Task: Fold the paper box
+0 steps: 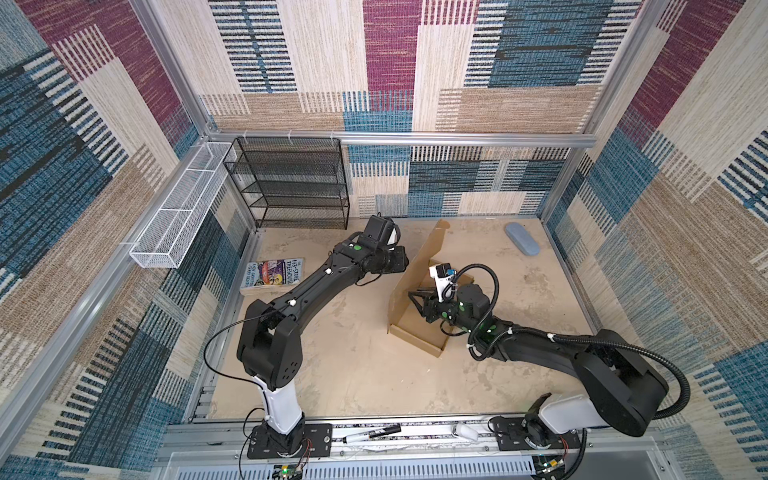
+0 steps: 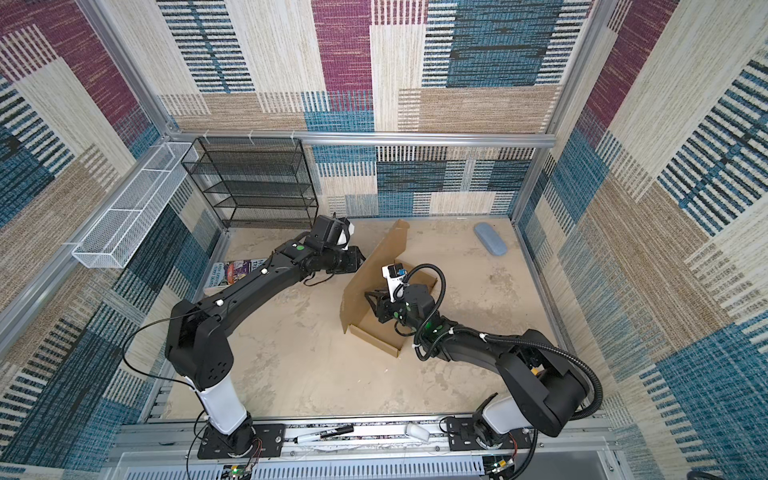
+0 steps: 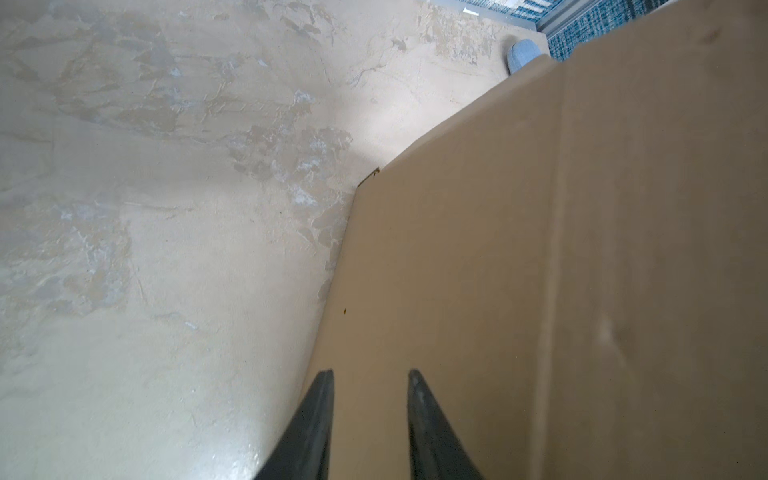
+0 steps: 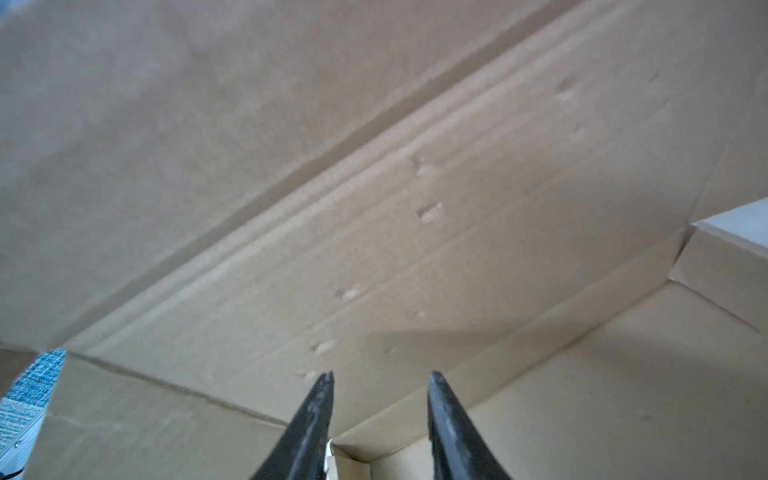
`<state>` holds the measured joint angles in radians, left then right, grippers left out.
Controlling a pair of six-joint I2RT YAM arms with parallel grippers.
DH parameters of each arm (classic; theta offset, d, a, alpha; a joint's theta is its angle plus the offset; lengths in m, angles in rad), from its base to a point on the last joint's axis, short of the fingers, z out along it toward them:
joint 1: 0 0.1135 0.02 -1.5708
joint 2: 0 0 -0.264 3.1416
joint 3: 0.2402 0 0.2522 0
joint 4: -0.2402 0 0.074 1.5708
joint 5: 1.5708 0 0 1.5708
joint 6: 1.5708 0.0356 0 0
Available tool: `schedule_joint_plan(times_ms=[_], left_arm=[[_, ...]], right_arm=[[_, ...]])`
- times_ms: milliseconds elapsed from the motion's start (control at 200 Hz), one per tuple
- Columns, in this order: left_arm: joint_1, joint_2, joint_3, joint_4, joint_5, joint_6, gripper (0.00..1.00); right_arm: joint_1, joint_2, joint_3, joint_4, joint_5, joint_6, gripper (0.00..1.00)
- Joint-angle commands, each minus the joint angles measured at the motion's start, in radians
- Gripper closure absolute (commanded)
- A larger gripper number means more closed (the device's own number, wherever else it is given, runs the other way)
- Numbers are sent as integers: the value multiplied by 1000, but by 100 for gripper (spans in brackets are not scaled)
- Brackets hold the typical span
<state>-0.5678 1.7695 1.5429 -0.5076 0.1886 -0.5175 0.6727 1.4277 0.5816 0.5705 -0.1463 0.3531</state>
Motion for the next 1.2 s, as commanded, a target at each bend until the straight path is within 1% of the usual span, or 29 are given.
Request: schedule_joint_plan(times_ms=[0,220,386,586,696,886,1197], left_arm=[[0,-64,-62,-19,18,37,61],[0,-229,-228,-38,35,42,52],[0,-347,-315,-51,57,38,50],[-4,-458,-408,-66,71,31,47],[-13,-499,-450,-66,90,20,48],[-35,-559,-521,-67,78,-5,49],[-67,-611,-562,-60,69,-31,50]], right_arm=[[1,-13,-15,1,36,-9,60],[-1,-21,-18,-13,51,-20,60],[-1,-12,-8,-22,48,-28,60],[-1,2,7,-35,42,-35,60],[-1,10,15,-37,39,-39,60],[0,23,34,-46,38,-44,60],[-1,66,74,-46,25,-43,60]])
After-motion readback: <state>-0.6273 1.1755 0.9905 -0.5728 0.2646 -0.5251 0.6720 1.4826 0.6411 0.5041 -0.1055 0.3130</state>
